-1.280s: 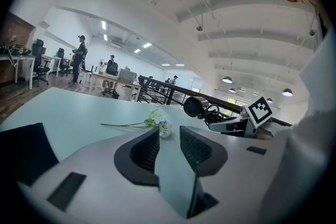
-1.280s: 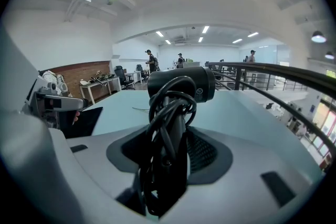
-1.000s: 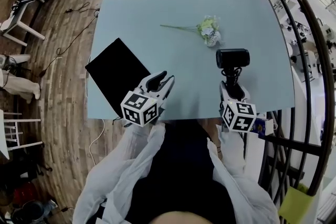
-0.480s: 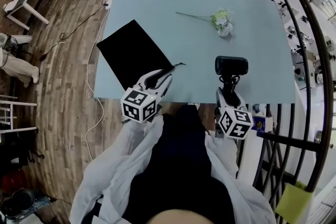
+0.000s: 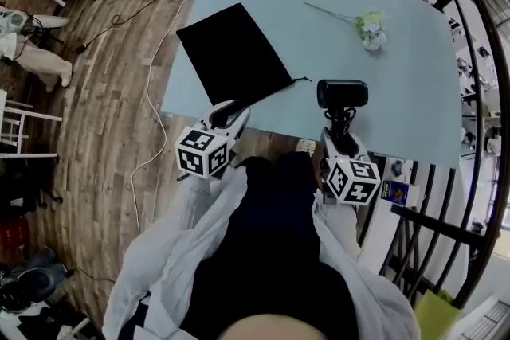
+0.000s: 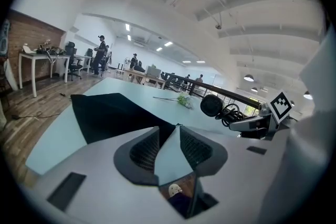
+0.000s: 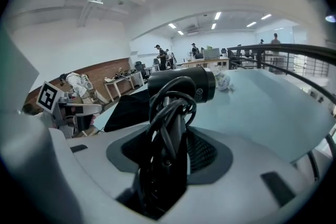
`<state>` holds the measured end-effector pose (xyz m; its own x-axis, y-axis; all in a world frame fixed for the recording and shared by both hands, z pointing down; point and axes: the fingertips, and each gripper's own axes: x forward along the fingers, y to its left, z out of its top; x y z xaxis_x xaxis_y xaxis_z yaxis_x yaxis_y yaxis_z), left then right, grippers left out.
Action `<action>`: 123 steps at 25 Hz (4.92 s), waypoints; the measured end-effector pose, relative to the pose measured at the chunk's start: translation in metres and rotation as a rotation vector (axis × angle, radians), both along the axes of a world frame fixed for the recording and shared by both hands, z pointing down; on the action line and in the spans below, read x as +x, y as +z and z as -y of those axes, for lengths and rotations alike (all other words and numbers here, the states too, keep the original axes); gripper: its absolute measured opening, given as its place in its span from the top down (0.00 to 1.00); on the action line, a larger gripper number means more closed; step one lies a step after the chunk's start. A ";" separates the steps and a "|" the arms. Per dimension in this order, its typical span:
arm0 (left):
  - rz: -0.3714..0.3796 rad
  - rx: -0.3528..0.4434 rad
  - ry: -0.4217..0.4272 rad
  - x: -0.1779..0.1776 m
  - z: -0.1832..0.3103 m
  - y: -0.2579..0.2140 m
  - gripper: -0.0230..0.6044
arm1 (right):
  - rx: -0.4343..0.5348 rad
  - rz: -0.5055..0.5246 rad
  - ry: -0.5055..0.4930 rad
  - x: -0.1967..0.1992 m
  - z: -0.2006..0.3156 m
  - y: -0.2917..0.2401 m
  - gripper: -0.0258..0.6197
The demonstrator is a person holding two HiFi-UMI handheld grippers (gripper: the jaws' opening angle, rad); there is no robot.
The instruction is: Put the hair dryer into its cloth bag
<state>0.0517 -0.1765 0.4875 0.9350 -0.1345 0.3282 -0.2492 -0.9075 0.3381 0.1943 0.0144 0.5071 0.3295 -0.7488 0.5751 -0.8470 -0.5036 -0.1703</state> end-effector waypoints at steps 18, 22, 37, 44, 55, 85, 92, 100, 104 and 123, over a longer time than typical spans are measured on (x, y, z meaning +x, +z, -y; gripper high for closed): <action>0.455 0.309 0.192 -0.025 0.020 0.086 0.74 | -0.117 0.084 -0.337 -0.071 0.027 0.041 0.63; 0.561 0.355 0.275 -0.023 0.019 0.100 0.73 | -0.131 0.094 -0.351 -0.071 0.029 0.044 0.63; 0.561 0.259 0.247 -0.022 0.028 0.096 0.91 | -0.159 0.095 -0.364 -0.065 0.032 0.047 0.63; 0.431 0.137 0.128 -0.022 0.040 0.078 0.92 | -0.162 0.090 -0.419 -0.077 0.041 0.048 0.63; 0.236 0.096 -0.002 -0.015 0.045 0.034 0.92 | -0.150 0.142 -0.541 -0.107 0.064 0.055 0.63; 0.291 0.280 0.146 -0.006 0.016 0.022 0.92 | -0.190 0.224 -0.677 -0.103 0.101 0.069 0.63; 0.200 0.240 0.120 0.007 0.006 0.006 0.92 | -0.183 0.234 -0.675 -0.096 0.123 0.065 0.63; 0.125 0.227 0.160 0.011 -0.012 -0.009 0.92 | -0.180 0.223 -0.710 -0.098 0.150 0.059 0.63; 0.146 0.232 0.175 0.007 -0.021 -0.005 0.92 | -0.179 0.235 -0.718 -0.102 0.165 0.061 0.63; 0.243 0.192 0.061 -0.034 -0.013 0.026 0.92 | -0.120 0.337 -0.640 -0.103 0.197 0.055 0.63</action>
